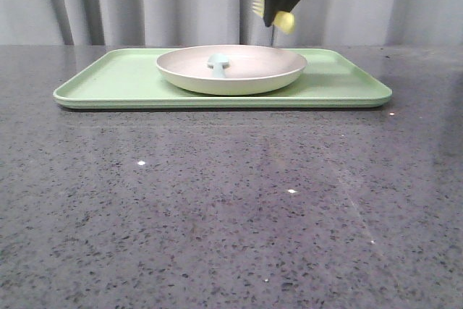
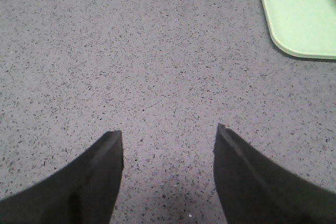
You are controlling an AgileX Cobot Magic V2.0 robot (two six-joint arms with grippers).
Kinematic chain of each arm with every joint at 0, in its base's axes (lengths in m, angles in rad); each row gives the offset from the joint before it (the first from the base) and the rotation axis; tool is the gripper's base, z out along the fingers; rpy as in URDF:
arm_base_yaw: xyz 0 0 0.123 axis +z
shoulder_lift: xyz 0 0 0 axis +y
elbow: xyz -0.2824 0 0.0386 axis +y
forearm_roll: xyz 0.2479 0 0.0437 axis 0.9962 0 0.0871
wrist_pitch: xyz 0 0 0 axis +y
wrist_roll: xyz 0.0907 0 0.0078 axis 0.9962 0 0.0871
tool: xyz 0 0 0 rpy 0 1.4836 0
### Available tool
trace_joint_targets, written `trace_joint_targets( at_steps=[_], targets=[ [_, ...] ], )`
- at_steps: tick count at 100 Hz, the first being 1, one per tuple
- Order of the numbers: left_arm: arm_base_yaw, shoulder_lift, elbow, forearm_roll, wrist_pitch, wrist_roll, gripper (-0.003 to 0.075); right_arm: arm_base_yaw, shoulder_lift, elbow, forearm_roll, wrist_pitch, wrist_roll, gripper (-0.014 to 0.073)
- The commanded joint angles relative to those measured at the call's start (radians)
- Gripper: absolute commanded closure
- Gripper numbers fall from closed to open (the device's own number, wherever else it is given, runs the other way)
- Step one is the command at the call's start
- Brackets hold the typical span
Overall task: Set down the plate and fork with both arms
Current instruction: 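Lift the yellow fork out of the plate with the right gripper, then lower the fork onto the tray beside the plate and release it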
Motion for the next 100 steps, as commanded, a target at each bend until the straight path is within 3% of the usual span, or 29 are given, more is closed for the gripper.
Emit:
trace_joint_targets(
  at_steps=[1, 26, 41, 67, 100],
  targets=[
    [0.003, 0.006, -0.027, -0.004, -0.064, -0.008, 0.0336, -0.037, -0.088, -0.034, -0.006, 0.001, -0.025, 0.0683],
    [0.003, 0.006, -0.027, -0.004, -0.064, -0.008, 0.0336, -0.158, -0.131, -0.024, 0.11, 0.046, -0.136, 0.0683],
    [0.003, 0.006, -0.027, -0.004, -0.064, -0.008, 0.0336, -0.205, -0.182, 0.097, 0.131, -0.005, -0.15, 0.0683],
    [0.003, 0.006, -0.027, -0.004, -0.064, -0.008, 0.0336, -0.212, -0.255, 0.39, 0.179, -0.228, -0.151, 0.0683],
    [0.003, 0.006, -0.027, -0.004, -0.064, -0.008, 0.0336, -0.203, -0.249, 0.432, 0.261, -0.311, -0.18, 0.0683]
  ],
)
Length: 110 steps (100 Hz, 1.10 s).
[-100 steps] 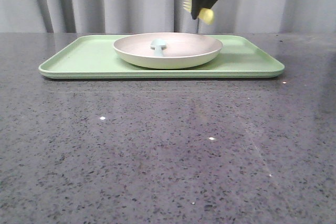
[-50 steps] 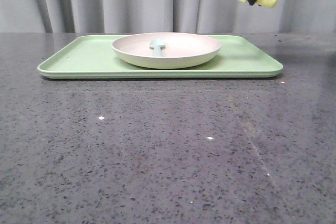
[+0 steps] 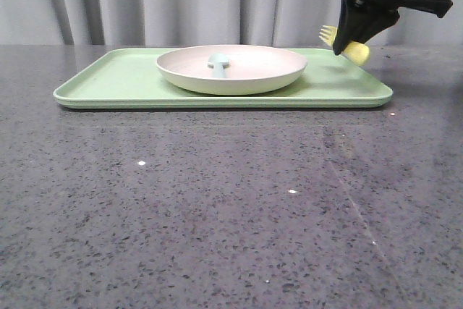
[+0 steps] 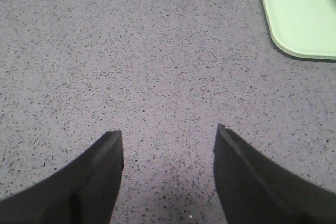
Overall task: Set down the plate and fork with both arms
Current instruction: 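Lower the fork onto the tray beside the plate and release it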
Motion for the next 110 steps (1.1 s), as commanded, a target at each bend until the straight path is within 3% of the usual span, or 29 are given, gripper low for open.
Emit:
trace_joint_targets(
  at_steps=[1, 110],
  targets=[
    [0.003, 0.006, -0.027, -0.004, -0.064, -0.008, 0.0336, 0.005, -0.055, -0.022, 0.035, -0.039, -0.041, 0.0683],
    [0.003, 0.006, -0.027, -0.004, -0.064, -0.008, 0.0336, 0.015, 0.05, -0.022, 0.075, 0.008, -0.053, 0.0683]
  ],
)
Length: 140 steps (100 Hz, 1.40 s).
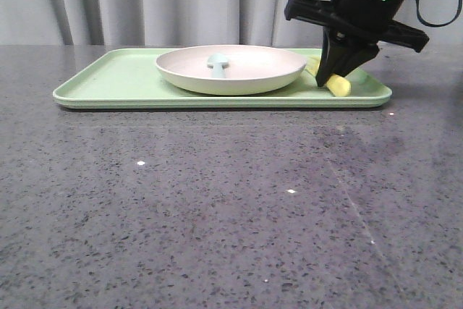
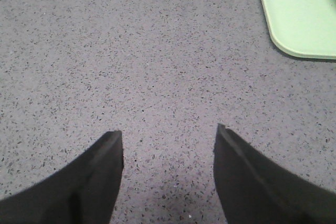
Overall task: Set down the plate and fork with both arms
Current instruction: 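Lower the fork onto the tray beside the plate and release it, then raise the right gripper away from the tray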
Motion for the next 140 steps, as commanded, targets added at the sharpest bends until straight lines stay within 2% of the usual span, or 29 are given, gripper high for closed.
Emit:
trace_joint_targets(
  at_steps=[1, 40, 50, 74, 88, 140],
  targets=[
    [0.003, 0.006, -0.027, -0.004, -0.064, -0.008, 0.0336, -0.001, -0.034, -0.023, 0.013, -0.009, -0.014, 0.0683],
    [0.003, 0.006, -0.027, -0.004, -0.064, -0.008, 0.0336, -0.001, -0.033, -0.023, 0.013, -0.009, -0.014, 0.0662],
    [0.003, 0.006, -0.027, -0.004, -0.064, -0.008, 0.0336, -0.001, -0.033, -0.023, 0.013, -0.008, -0.014, 0.0599],
    [0.003, 0.006, -0.027, -0.004, -0.064, -0.008, 0.0336, -0.002, -0.033, -0.023, -0.001, -0.008, -0.014, 0.0375],
    [0.003, 0.006, -0.027, -0.004, -0.064, -0.008, 0.0336, -0.002, -0.033, -0.023, -0.007, -0.01, -0.014, 0.0312],
    [0.003, 0.006, -0.027, -0.004, -0.064, -0.008, 0.0336, -0.002, -0.097, -0.025, -0.08, -0.018, -0.014, 0.0312]
  ],
)
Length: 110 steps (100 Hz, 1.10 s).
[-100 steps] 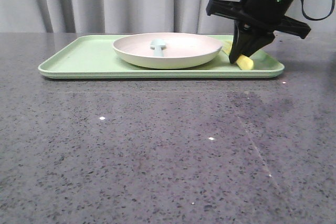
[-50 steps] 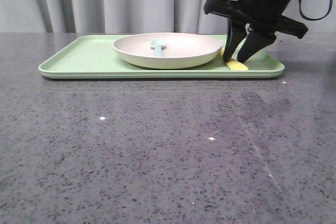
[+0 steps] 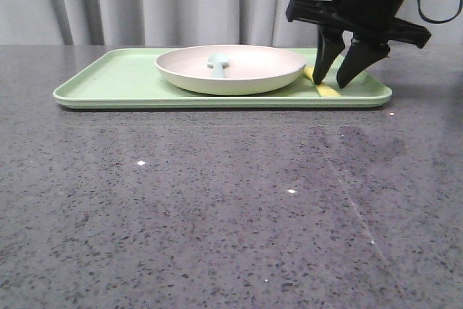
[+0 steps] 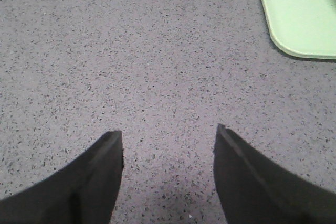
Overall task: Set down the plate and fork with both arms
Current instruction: 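Raise the right gripper away from the tray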
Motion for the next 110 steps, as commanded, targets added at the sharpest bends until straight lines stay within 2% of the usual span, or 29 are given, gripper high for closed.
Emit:
trace_joint_targets(
  at_steps=[1, 42, 61, 75, 110],
  targets=[
    [0.003, 0.006, -0.027, -0.004, -0.064, -0.008, 0.0336, -0.005, -0.093, -0.021, -0.034, -0.021, -0.013, 0.0312],
    [0.003, 0.006, -0.027, -0.004, -0.064, -0.008, 0.0336, -0.005, -0.351, -0.021, -0.164, -0.009, -0.013, 0.0314],
    [0.003, 0.006, -0.027, -0.004, -0.064, -0.008, 0.0336, -0.005, -0.475, 0.016, -0.172, -0.011, -0.031, 0.0314],
    [0.003, 0.006, -0.027, -0.004, -0.064, -0.008, 0.0336, -0.005, -0.575, 0.109, -0.176, -0.044, -0.056, 0.0314],
    [0.003, 0.006, -0.027, -0.004, -0.064, -0.008, 0.0336, -0.005, -0.859, 0.513, -0.231, -0.135, -0.056, 0.0314]
  ],
)
